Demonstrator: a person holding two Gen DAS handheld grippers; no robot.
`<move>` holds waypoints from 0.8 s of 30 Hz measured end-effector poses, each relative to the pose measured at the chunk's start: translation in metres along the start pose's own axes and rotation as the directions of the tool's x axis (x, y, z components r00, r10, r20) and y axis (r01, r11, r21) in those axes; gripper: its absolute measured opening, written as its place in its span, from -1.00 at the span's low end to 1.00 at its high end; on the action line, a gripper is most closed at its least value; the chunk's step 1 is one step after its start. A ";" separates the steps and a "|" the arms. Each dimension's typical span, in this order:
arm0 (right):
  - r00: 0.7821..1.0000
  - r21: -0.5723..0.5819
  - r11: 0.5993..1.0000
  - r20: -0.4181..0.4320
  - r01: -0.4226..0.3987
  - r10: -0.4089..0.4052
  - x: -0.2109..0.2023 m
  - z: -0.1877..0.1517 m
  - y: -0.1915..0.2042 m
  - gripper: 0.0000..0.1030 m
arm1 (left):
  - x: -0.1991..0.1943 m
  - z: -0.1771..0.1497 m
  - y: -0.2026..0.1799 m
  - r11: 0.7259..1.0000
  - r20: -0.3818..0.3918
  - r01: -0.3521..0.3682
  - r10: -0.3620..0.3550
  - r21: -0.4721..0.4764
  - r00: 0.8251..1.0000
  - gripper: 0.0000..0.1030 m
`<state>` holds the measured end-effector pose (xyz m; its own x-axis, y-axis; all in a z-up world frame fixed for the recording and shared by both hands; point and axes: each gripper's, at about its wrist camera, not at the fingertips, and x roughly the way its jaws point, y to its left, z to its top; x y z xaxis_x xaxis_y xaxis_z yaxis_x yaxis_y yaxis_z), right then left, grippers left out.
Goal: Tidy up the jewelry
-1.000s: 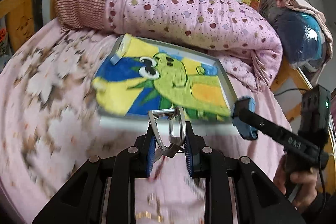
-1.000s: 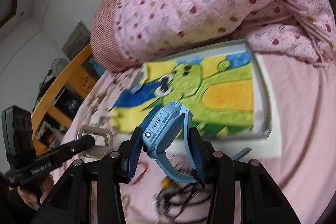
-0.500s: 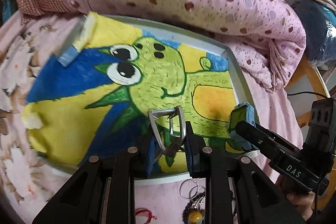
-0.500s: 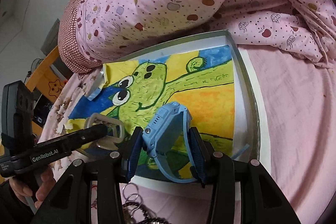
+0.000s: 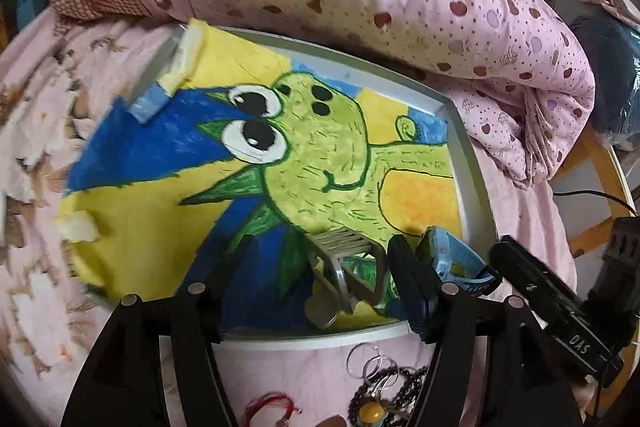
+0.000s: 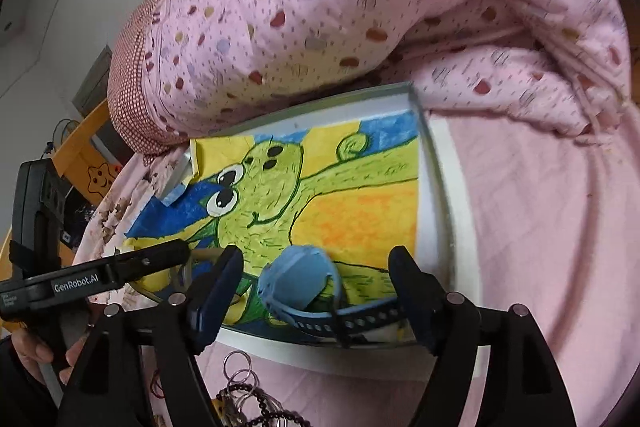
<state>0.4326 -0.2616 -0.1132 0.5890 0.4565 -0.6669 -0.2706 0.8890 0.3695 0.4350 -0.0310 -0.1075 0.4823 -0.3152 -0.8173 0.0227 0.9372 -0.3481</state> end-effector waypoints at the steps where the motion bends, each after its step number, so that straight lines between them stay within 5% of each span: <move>1: 1.000 -0.010 1.000 0.016 0.011 -0.011 -0.006 0.000 0.002 0.57 | -0.005 -0.001 -0.001 1.000 0.008 -0.007 0.007 0.006 1.000 0.24; 5: 0.996 -0.036 0.999 0.089 0.032 -0.028 -0.039 0.000 0.013 0.94 | -0.040 -0.010 -0.010 0.998 0.087 -0.039 0.035 0.045 0.996 0.39; 10: 0.982 -0.097 0.992 0.182 0.076 -0.058 -0.083 -0.006 0.034 1.00 | -0.083 -0.026 -0.025 0.995 0.175 -0.066 0.051 0.076 0.983 0.47; 13: 0.968 -0.133 0.986 0.241 0.100 -0.065 -0.110 -0.014 0.049 1.00 | -0.111 -0.039 -0.035 0.993 0.245 -0.076 0.053 0.088 0.968 0.97; 24: 0.926 -0.130 0.985 0.373 0.110 -0.054 -0.201 -0.064 0.095 1.00 | -0.215 -0.105 -0.043 0.981 0.460 -0.128 0.048 0.146 0.886 0.97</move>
<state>0.2398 -0.2667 0.0145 0.8441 0.3608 -0.3966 -0.3007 0.9310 0.2071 0.2382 -0.0192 0.0351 0.8317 -0.1662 -0.5297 0.0880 0.9815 -0.1698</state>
